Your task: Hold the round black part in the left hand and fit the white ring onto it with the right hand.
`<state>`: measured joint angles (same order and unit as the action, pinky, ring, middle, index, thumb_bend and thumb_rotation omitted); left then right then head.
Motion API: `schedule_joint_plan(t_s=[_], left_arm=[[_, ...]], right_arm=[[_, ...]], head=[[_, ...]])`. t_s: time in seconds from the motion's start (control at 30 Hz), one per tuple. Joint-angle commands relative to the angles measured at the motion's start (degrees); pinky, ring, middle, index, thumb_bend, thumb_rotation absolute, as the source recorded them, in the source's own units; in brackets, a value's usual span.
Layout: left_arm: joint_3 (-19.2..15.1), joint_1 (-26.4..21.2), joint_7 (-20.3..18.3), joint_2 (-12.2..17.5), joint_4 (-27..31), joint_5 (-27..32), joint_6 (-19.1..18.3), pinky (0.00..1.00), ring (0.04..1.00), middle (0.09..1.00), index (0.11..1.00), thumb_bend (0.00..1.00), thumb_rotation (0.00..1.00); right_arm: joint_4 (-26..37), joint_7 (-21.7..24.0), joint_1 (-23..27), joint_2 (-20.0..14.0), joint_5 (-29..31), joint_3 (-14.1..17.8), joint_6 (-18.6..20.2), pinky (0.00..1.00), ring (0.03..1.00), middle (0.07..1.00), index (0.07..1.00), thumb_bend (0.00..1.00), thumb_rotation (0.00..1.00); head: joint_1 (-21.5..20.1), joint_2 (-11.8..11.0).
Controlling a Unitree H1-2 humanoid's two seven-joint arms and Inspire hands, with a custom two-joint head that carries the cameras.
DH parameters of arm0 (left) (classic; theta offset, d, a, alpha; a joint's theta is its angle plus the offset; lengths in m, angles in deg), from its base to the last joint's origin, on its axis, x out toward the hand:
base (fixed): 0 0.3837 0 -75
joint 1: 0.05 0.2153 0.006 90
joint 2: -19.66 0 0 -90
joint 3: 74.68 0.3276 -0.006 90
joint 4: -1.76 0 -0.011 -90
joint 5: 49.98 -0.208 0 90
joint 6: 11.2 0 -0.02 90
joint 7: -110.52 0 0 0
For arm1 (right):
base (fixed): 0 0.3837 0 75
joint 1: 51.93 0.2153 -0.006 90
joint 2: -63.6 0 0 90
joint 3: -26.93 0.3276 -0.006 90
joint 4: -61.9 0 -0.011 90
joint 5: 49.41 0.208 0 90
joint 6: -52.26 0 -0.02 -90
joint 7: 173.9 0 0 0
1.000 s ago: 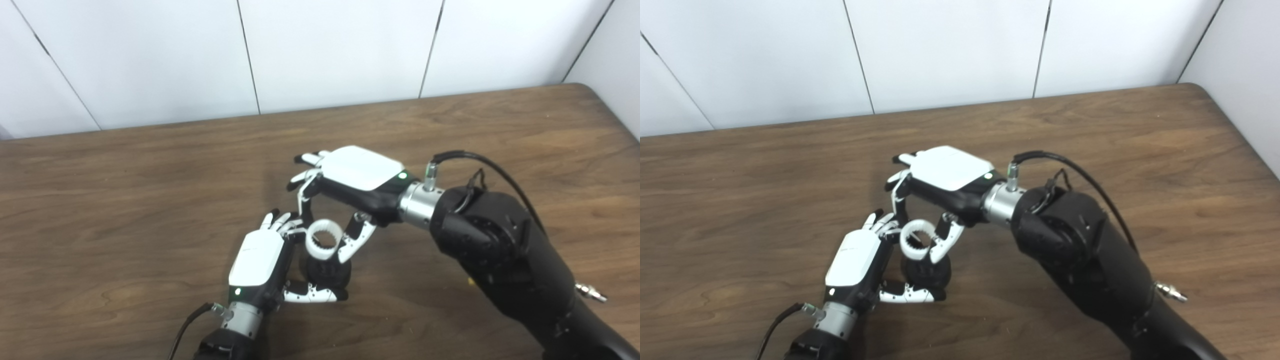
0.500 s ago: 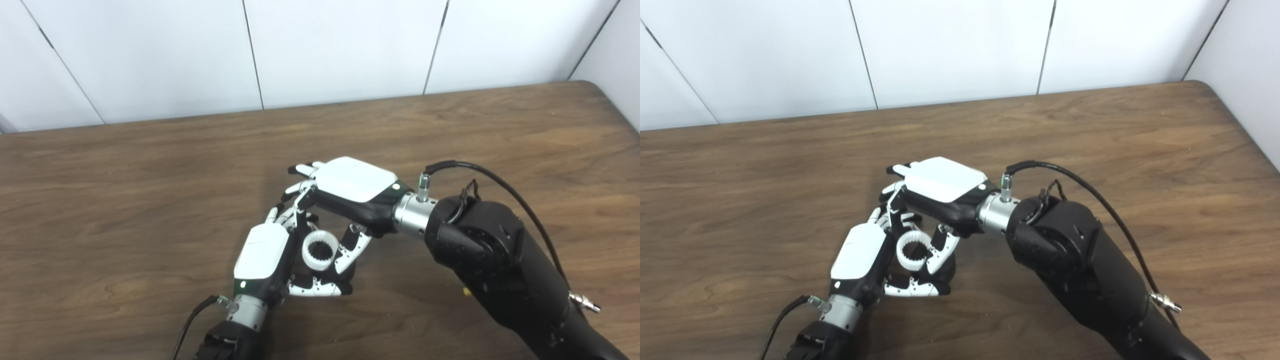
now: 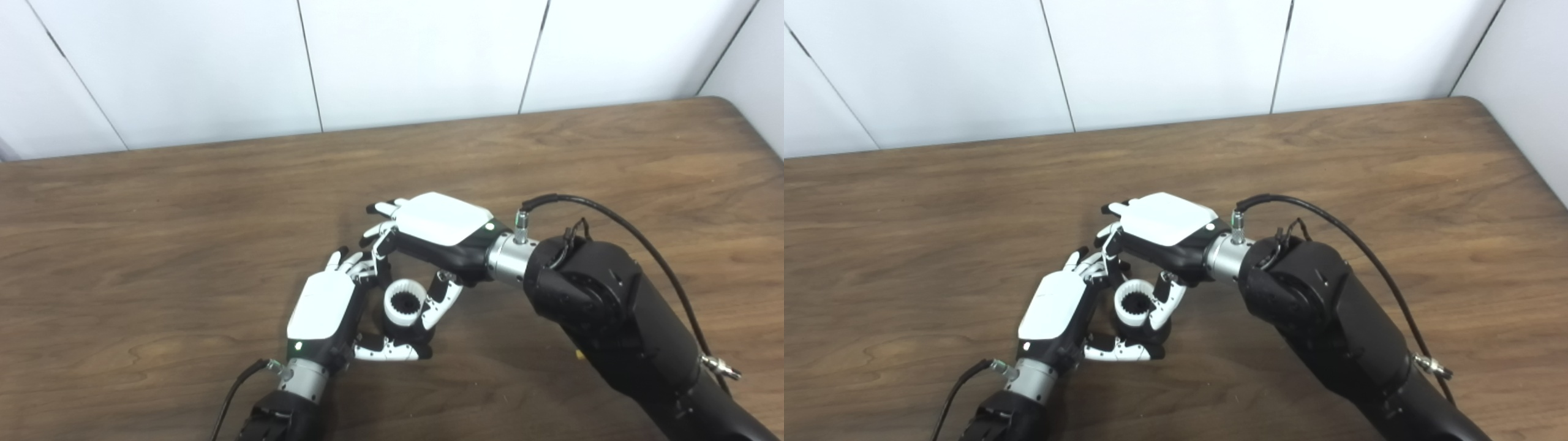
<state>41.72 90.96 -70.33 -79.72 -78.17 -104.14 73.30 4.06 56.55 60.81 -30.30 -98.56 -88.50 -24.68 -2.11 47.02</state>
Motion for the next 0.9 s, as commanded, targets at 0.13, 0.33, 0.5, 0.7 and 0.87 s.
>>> schedule_joint_plan(t_s=[0.13,0.33,0.5,0.7,0.87], left_arm=[[0.4,-0.4,-1.2,0.4,0.6,-1.1,-0.4,1.00,0.909,0.802,0.484,0.52,0.06],[0.4,-0.3,-1.2,0.5,0.8,-1.0,-0.4,1.00,0.910,0.800,0.484,0.52,0.06],[0.4,-0.2,-1.3,0.5,0.9,-1.0,-0.6,1.00,0.909,0.801,0.484,0.52,0.06],[0.4,-0.2,-1.5,0.4,1.1,-1.1,-0.9,1.00,0.912,0.804,0.484,0.52,0.06],[0.5,-0.3,-1.9,0.5,1.3,-1.3,-1.1,1.00,0.913,0.806,0.485,0.52,0.06]], right_arm=[[0.6,-1.4,1.4,-0.2,-1.1,1.2,-1.9,1.00,1.000,0.853,0.483,0.52,0.13],[0.7,-0.9,0.7,0.4,-0.8,1.2,-1.6,1.00,1.000,0.853,0.484,0.52,0.13],[0.9,-0.3,0.4,0.8,-0.7,0.8,-1.3,1.00,1.000,0.853,0.484,0.52,0.13],[0.9,0.7,-0.2,0.9,-0.8,0.4,-0.8,1.00,1.000,0.852,0.483,0.52,0.13],[0.4,0.8,-0.7,1.0,-0.9,0.3,-1.1,1.00,1.000,0.856,0.483,0.52,0.13]], head=[[-0.2,0.1],[-0.4,0.1],[-0.4,0.1],[-0.3,0.4],[-0.3,0.4]])
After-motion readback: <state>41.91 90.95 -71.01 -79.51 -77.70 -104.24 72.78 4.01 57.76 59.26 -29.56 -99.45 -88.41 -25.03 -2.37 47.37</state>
